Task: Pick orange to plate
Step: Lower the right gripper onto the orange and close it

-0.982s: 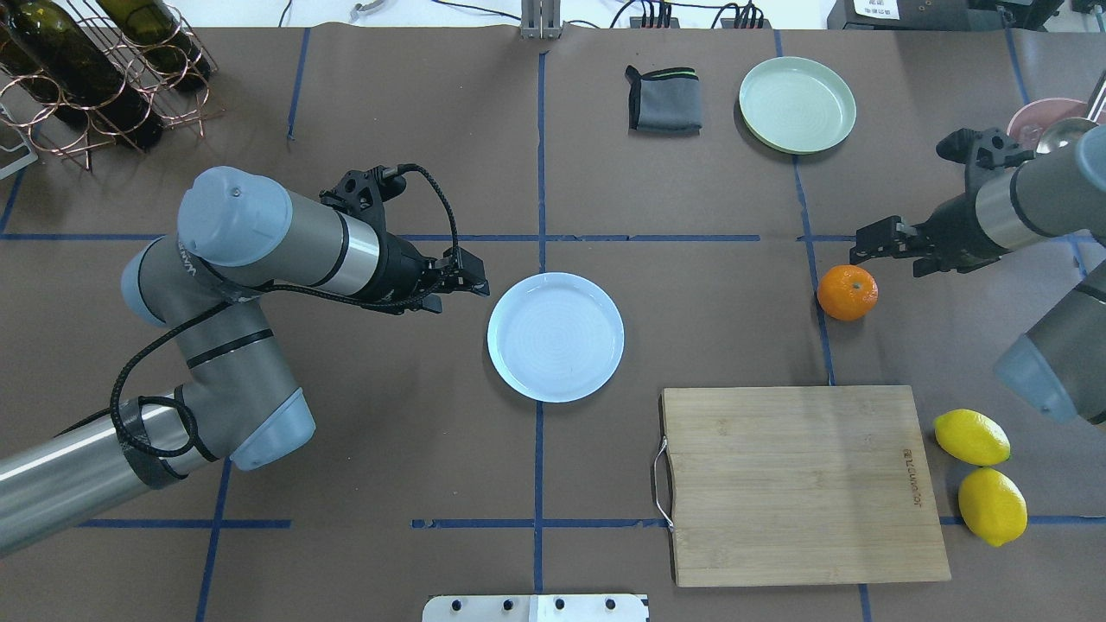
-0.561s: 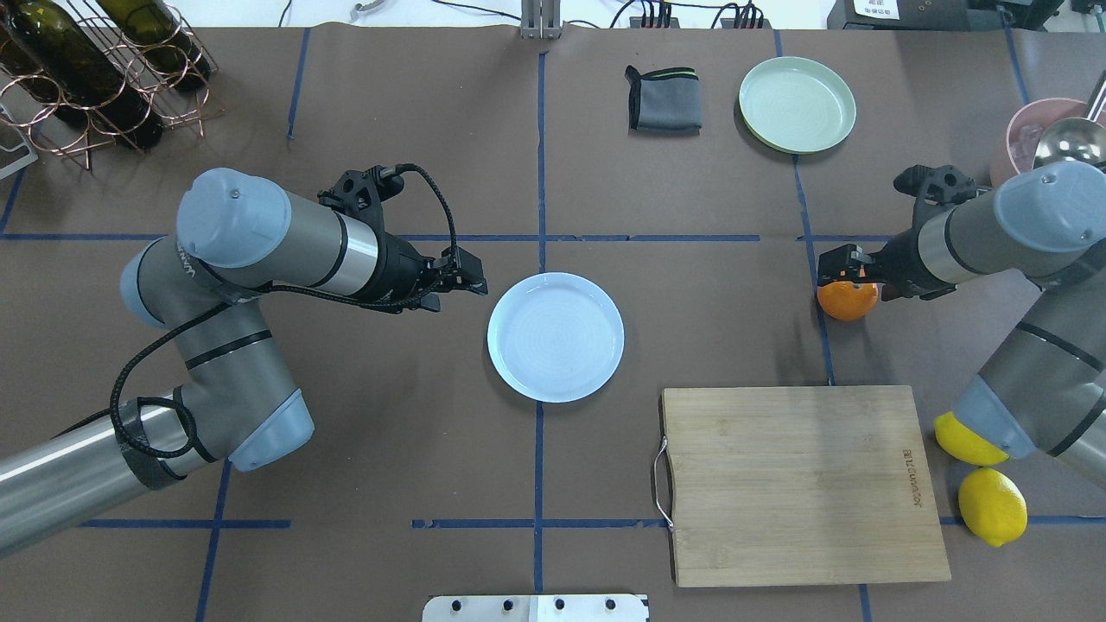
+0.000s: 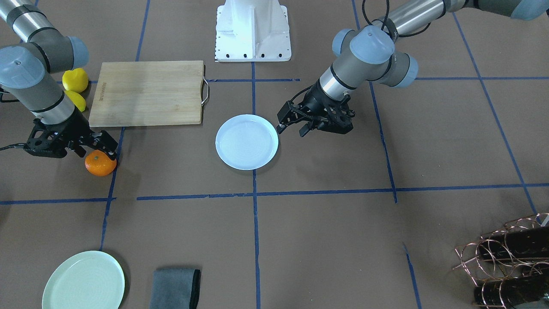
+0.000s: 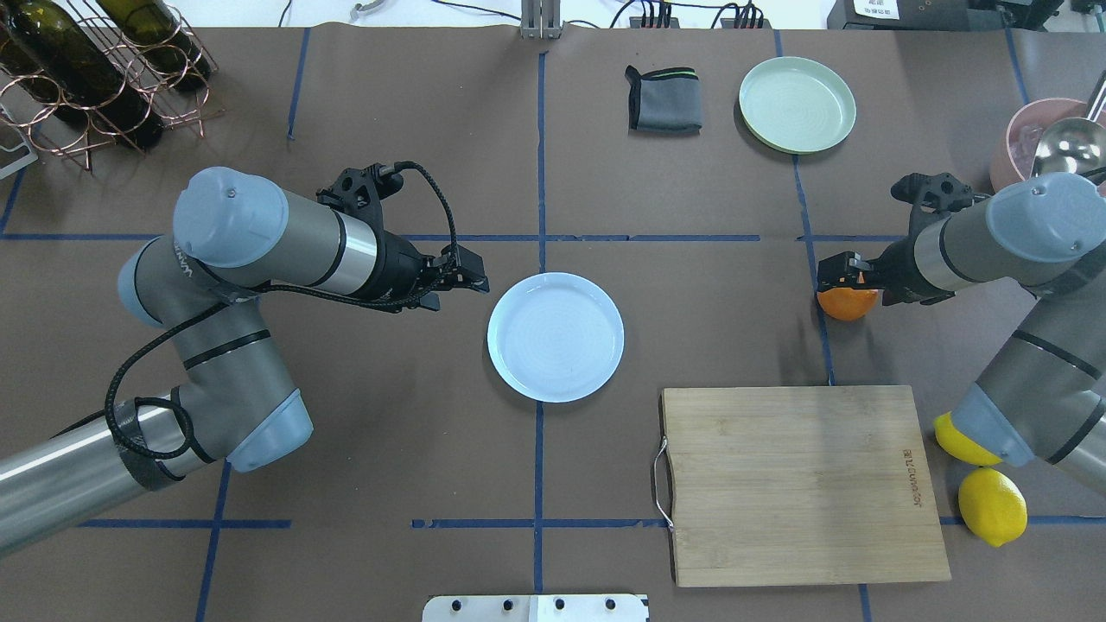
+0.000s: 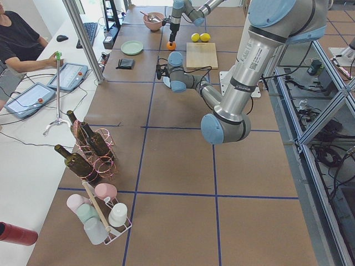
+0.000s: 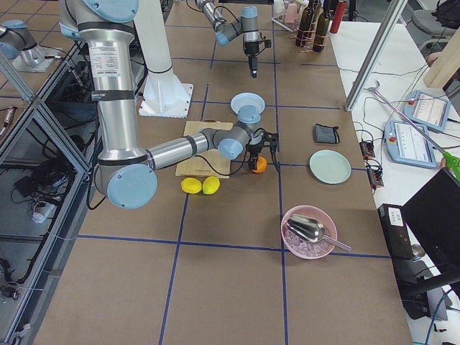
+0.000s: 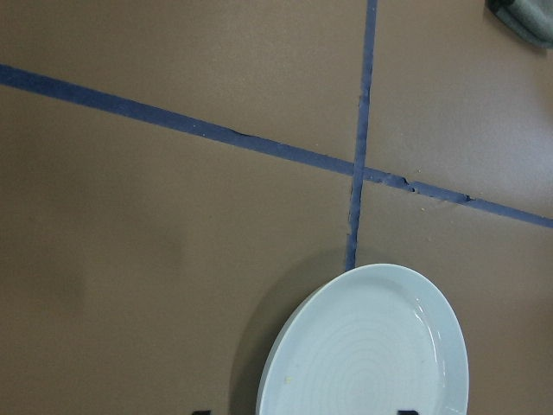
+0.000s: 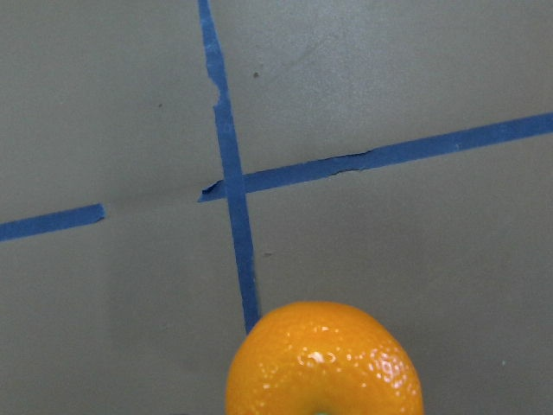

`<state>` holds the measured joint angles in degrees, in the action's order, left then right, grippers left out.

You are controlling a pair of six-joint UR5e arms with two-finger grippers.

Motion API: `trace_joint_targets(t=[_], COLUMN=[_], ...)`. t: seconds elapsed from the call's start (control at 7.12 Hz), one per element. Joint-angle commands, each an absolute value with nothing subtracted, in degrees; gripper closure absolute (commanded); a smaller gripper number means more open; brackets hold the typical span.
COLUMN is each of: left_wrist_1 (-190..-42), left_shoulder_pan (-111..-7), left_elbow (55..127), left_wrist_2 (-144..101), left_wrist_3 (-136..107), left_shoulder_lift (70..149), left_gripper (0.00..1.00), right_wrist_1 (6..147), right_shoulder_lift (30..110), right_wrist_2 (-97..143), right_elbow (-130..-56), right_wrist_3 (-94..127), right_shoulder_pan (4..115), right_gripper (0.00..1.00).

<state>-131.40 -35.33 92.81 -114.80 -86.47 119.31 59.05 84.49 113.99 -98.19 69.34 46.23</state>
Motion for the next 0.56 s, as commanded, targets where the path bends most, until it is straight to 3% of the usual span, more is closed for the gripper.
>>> trace_joint_targets(t=[0.0, 0.42], left_wrist_1=[-131.48, -131.48], left_shoulder_pan=[-35.33, -35.33], left_elbow=[93.42, 93.52], left_wrist_2=[-114.79, -114.52], left_wrist_3=[-86.48, -86.40], left_shoulder_lift=[118.39, 117.78], left_gripper=[0.21, 0.21], right_wrist_1=[59.15, 59.06], right_shoulder_lift=[84.11, 83.76], right_wrist_2=[112.51, 110.92], right_elbow=[-96.78, -96.07], right_wrist_3=[69.17, 69.17], right_shoulder_pan=[45.62, 44.74], right_gripper=[0.00, 0.00])
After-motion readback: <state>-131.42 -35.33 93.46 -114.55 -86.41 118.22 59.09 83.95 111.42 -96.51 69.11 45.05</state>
